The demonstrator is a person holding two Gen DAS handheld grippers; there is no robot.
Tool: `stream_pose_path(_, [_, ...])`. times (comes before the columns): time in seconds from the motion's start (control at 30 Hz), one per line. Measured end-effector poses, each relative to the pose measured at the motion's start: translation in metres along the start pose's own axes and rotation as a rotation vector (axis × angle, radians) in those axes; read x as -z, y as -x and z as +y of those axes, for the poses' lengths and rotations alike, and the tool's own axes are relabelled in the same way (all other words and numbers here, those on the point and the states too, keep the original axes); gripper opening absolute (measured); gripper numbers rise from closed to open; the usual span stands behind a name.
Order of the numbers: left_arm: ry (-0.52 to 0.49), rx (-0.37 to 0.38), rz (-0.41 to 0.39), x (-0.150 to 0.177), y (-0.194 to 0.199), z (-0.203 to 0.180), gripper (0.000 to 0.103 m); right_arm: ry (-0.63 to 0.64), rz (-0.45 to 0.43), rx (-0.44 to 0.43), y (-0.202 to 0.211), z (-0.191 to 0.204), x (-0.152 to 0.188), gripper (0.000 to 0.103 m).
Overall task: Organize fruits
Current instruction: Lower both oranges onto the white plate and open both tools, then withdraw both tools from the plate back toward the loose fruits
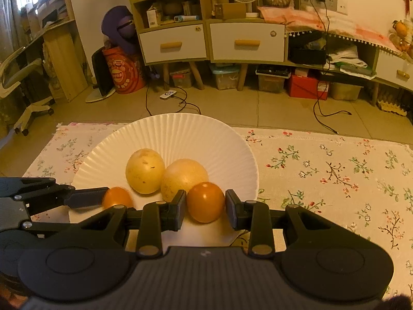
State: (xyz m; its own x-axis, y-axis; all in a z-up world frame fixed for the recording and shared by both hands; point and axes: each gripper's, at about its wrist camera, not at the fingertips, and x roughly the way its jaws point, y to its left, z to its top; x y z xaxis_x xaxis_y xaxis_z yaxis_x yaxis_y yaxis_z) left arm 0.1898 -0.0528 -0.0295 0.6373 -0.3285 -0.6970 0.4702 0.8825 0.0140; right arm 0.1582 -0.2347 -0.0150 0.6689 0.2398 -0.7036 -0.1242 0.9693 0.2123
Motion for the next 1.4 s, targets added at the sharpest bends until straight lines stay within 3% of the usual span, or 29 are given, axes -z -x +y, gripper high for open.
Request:
stream_pose_path(0.47, [-0.016,0.010,-0.019,0.003,0.017,-0.003,0.065,-0.034,-0.036,0.000,0.018,-0.001,-0.003,0.064])
stream_pose_path(0.63, [-0.015,0.010,-0.028,0.005,0.031,-0.003,0.073,-0.045,-0.045,0.006,0.031,0.000,-0.002,0.074])
stream_pose_path(0.93, [-0.008,0.002,-0.030,0.010,0.058,0.001,0.086,-0.019,-0.043,0.002,0.053,0.012,0.003,0.084])
stream_pose_path(1.4, [-0.009,-0.018,-0.021,0.034,0.093,0.010,0.094,-0.006,-0.036,0.006,0.079,0.024,0.018,0.092])
